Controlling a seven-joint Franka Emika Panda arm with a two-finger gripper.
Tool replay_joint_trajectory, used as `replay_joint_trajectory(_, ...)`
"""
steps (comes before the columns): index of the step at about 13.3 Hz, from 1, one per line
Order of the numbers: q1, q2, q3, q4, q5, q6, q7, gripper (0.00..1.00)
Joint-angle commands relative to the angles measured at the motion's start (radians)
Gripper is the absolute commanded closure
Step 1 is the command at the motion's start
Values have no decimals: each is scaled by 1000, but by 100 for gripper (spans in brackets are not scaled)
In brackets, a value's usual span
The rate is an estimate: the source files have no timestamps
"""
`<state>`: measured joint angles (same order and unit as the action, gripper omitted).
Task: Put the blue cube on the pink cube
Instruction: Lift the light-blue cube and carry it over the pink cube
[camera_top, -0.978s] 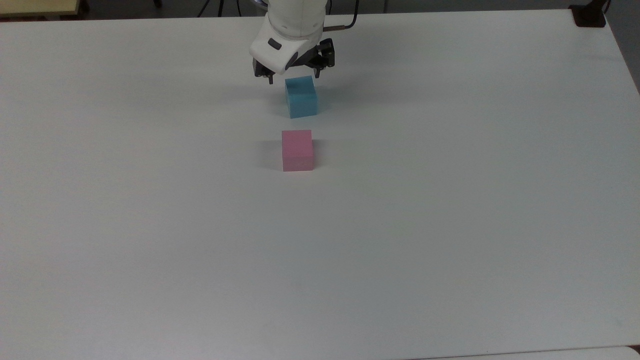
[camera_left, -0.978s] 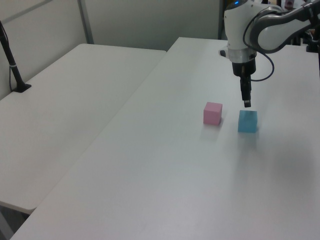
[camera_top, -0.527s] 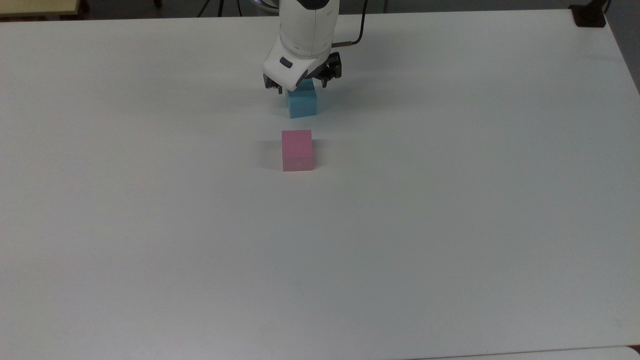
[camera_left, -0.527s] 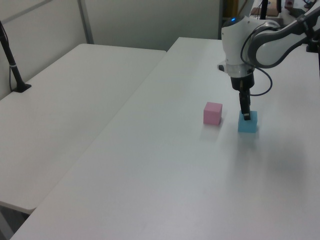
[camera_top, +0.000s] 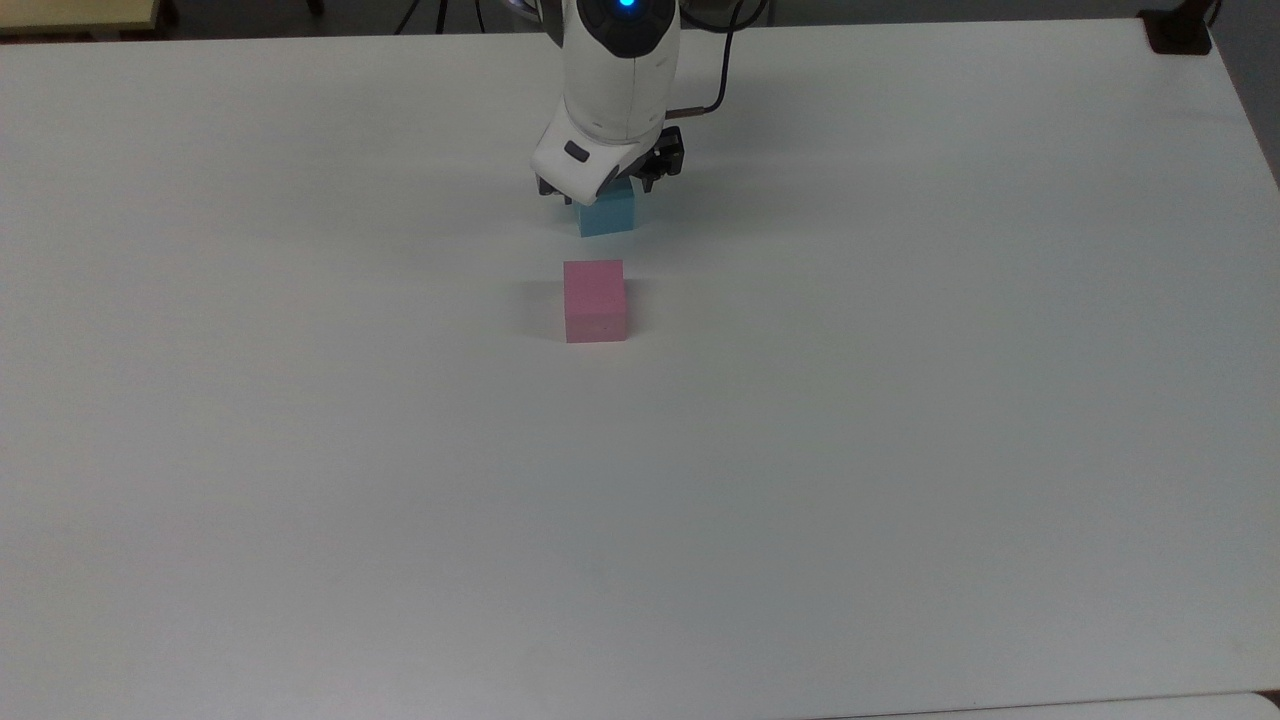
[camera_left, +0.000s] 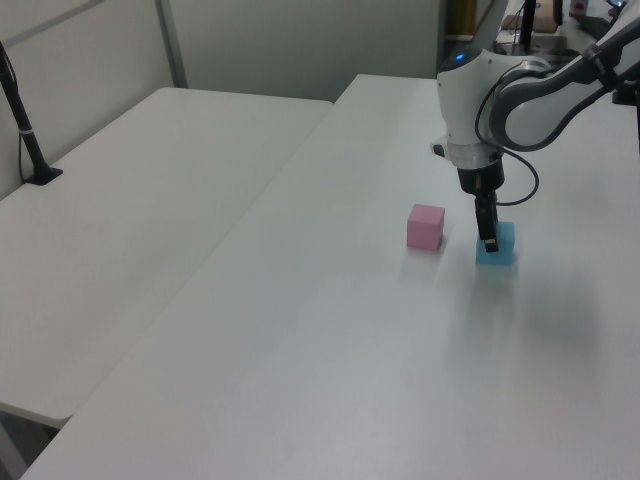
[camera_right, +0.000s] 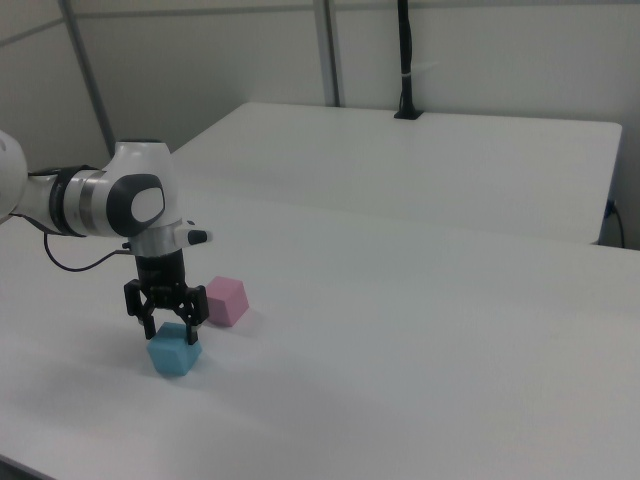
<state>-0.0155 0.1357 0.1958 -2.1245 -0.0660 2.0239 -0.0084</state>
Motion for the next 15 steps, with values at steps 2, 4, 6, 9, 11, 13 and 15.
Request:
replay_joint_trajectory(2,9,-25,-4,3,-15,9,38,54)
replay_joint_trajectory(4,-13,-44,-6,55,-9,-14,36,58)
replay_joint_trajectory(6,-44,-42,-10,148,-3,-72,30,58)
replay_joint_trajectory(9,-66,-22,-41,291,44,-114,39,58)
replay_joint_trajectory(11,-64,1,-41,337,55,-111,103,58)
replay_joint_trajectory(13,-55,34,-41,356,52,-113,119,57)
replay_joint_trajectory(15,-40,85,-41,388,40,-114,119,57)
